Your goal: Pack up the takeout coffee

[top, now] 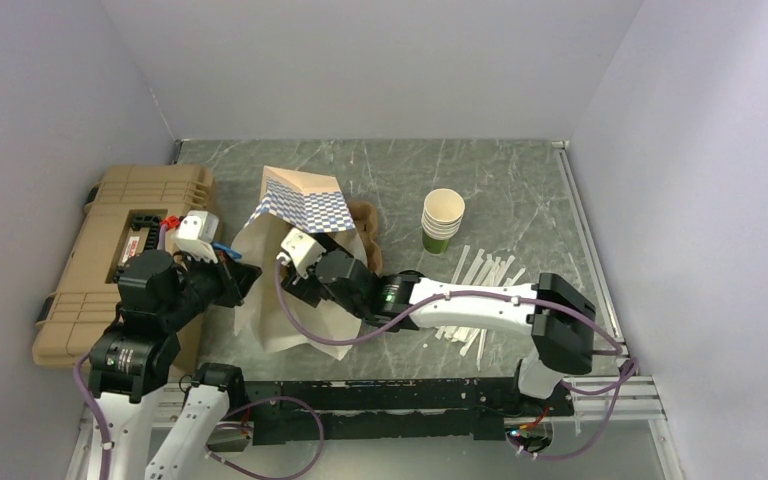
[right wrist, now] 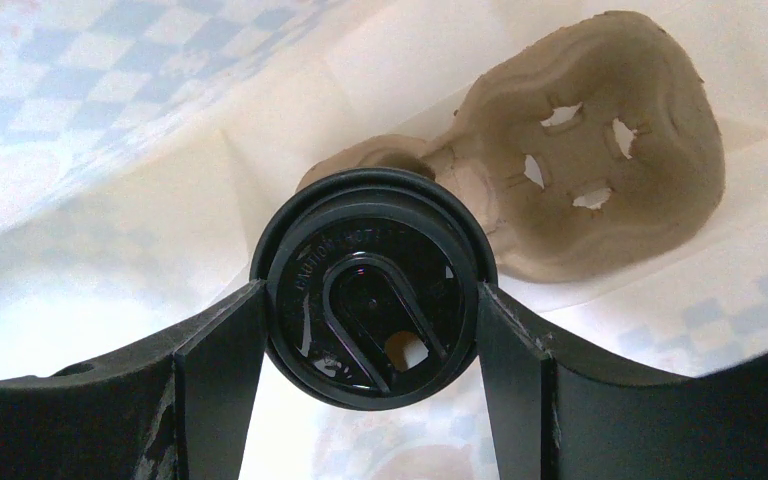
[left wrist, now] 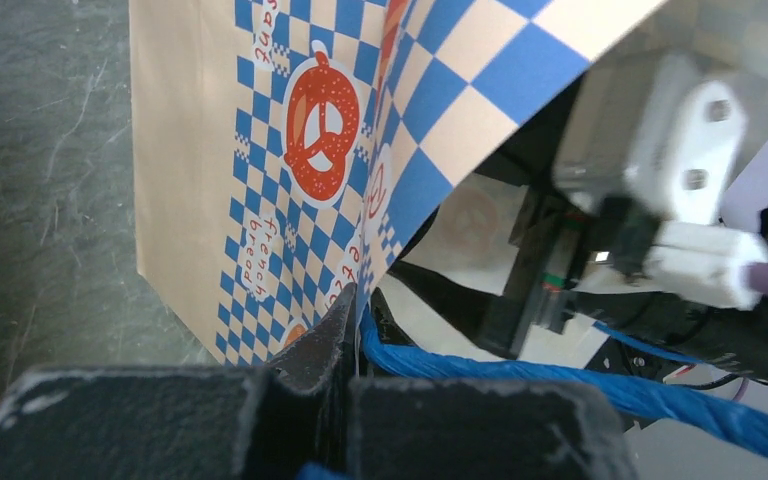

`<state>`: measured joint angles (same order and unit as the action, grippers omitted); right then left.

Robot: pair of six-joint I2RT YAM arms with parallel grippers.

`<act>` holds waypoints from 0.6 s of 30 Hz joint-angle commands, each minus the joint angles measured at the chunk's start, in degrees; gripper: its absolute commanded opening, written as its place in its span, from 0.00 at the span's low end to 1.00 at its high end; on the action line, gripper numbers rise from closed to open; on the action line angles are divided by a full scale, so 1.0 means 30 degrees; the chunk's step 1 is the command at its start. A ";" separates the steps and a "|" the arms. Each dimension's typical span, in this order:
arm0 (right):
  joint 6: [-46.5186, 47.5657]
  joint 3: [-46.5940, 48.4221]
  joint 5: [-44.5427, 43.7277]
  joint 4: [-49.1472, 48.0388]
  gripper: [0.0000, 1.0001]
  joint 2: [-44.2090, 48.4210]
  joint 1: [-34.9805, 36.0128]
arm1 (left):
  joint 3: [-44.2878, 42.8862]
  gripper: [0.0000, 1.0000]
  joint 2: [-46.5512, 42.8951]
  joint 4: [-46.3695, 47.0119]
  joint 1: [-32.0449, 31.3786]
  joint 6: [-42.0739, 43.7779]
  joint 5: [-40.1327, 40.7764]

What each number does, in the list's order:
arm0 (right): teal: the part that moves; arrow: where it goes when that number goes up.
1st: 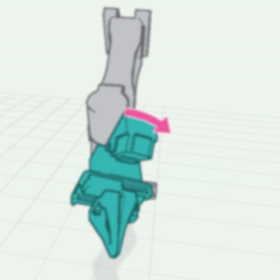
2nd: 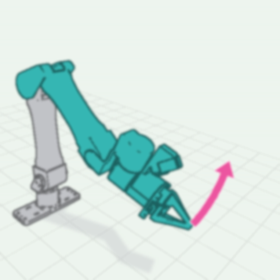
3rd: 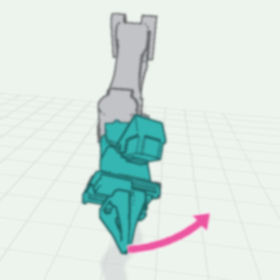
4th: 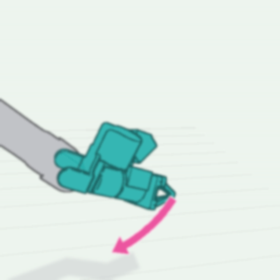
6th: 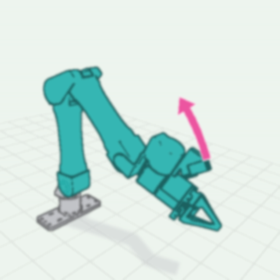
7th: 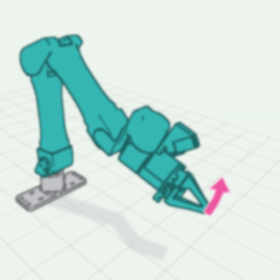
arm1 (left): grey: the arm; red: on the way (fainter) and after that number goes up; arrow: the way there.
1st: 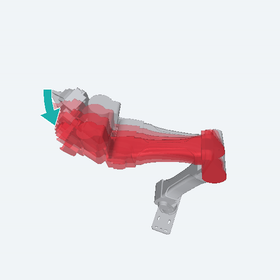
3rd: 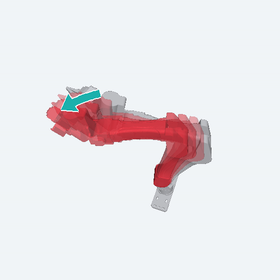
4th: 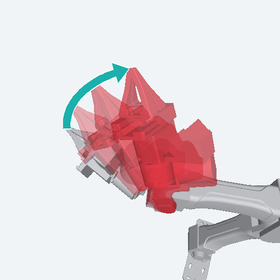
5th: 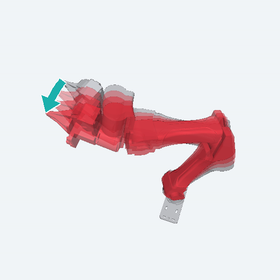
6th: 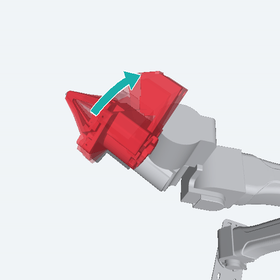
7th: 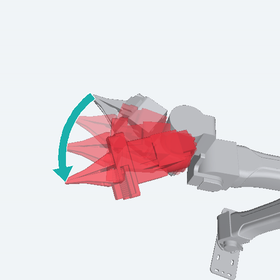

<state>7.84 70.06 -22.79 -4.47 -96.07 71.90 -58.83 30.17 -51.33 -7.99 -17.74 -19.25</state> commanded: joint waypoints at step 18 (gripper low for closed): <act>0.1691 -0.0434 -0.1032 -0.1487 0.27 -0.0147 0.0028 | -0.1386 0.00 0.1087 -0.0907 -0.0088 -0.1368 0.0503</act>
<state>11.00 68.88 -23.83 -5.72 -94.65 71.72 -59.48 31.66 -52.84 -8.03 -19.90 -17.67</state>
